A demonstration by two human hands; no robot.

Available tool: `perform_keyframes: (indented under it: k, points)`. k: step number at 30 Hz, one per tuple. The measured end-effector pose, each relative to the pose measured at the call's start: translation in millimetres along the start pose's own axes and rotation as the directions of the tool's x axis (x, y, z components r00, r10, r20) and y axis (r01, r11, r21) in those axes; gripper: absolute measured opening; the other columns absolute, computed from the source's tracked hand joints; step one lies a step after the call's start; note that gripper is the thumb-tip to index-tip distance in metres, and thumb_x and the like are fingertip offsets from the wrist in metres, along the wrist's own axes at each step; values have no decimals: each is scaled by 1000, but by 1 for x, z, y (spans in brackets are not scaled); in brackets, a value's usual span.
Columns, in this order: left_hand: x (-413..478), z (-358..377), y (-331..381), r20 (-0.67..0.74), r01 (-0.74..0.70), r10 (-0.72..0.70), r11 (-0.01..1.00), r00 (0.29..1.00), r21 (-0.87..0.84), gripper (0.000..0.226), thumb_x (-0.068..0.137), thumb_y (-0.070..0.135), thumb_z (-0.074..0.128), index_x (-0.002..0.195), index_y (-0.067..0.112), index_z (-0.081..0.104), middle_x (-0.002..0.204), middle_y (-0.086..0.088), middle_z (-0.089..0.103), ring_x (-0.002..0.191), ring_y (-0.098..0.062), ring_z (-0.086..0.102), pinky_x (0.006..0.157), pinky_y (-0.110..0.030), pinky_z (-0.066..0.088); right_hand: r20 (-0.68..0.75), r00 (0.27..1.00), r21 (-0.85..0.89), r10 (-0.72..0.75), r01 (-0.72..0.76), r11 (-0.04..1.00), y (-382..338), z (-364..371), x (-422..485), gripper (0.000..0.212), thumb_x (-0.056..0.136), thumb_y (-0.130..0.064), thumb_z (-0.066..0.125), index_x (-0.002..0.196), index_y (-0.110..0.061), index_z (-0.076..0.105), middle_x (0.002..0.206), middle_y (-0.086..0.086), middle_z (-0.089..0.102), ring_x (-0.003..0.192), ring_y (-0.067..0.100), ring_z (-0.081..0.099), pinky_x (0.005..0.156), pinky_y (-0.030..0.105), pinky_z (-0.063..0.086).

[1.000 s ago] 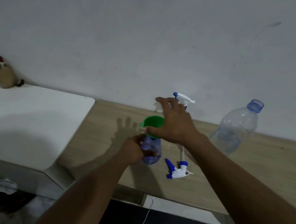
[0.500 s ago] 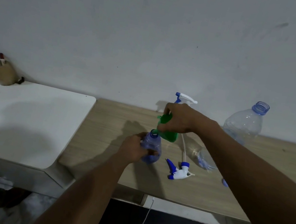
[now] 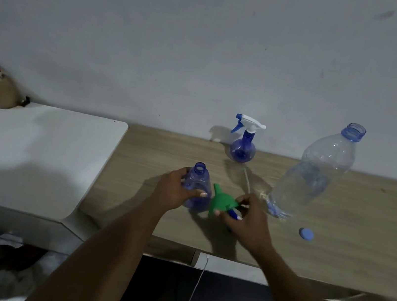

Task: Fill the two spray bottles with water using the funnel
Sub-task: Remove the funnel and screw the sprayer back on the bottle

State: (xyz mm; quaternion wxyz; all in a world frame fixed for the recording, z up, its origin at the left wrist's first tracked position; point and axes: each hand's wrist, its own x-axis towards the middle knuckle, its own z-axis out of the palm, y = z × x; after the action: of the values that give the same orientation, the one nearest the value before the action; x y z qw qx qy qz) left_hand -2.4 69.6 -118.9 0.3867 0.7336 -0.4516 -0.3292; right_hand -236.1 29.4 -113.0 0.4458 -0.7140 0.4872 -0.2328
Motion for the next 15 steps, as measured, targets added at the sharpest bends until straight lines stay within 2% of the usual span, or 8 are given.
perform_keyframes:
  k: [3, 5, 8, 10, 12, 15]
  points:
    - [-2, -2, -1, -4, -4, 4, 1000, 1000, 0, 62, 64, 38, 95, 118, 30, 67, 107, 10, 73, 100, -13, 69, 93, -38, 56, 28, 998, -160, -55, 59, 985, 21, 21, -17, 57, 64, -51, 85, 102, -31, 48, 104, -13, 57, 95, 4, 58, 78, 19, 50]
    - [-4, -3, -3, -3, 1, -1, 1000, 1000, -14, 61, 64, 36, 95, 118, 31, 67, 109, 10, 74, 100, -12, 69, 94, -38, 56, -3, 994, -295, -108, 102, 950, 33, 28, -20, 59, 62, -55, 82, 104, -33, 47, 102, -14, 55, 93, 8, 55, 82, 29, 52]
    - [-6, -3, -5, -8, -1, 1, 999, 1000, -35, 60, 63, 36, 95, 116, 32, 68, 107, 11, 75, 99, -11, 70, 94, -40, 56, -8, 982, -504, -190, 160, 849, 48, 31, -19, 63, 62, -64, 74, 110, -30, 50, 107, -11, 58, 102, 13, 55, 102, 45, 44]
    - [-8, -3, -4, -6, 2, -2, 999, 1000, -46, 58, 64, 34, 95, 115, 33, 67, 106, 12, 74, 100, -11, 70, 94, -37, 56, 21, 987, -567, -160, 143, 811, 53, 31, -18, 71, 63, -69, 71, 119, -30, 51, 120, -7, 59, 119, 17, 53, 114, 51, 32]
    - [-9, -3, -3, 3, 7, -6, 998, 1000, -56, 58, 66, 31, 95, 116, 34, 65, 107, 11, 72, 102, -13, 69, 94, -34, 56, 43, 990, -595, -134, 133, 792, 54, 31, -17, 78, 65, -66, 73, 128, -26, 50, 130, -4, 58, 131, 20, 47, 118, 55, 24]
    - [-8, -2, -3, -4, 7, -7, 998, 1000, -69, 60, 66, 29, 95, 119, 30, 66, 111, 7, 73, 102, -14, 69, 95, -37, 55, 59, 990, -603, -129, 138, 786, 52, 30, -17, 78, 64, -69, 71, 128, -28, 49, 130, -7, 56, 132, 18, 45, 117, 55, 22]
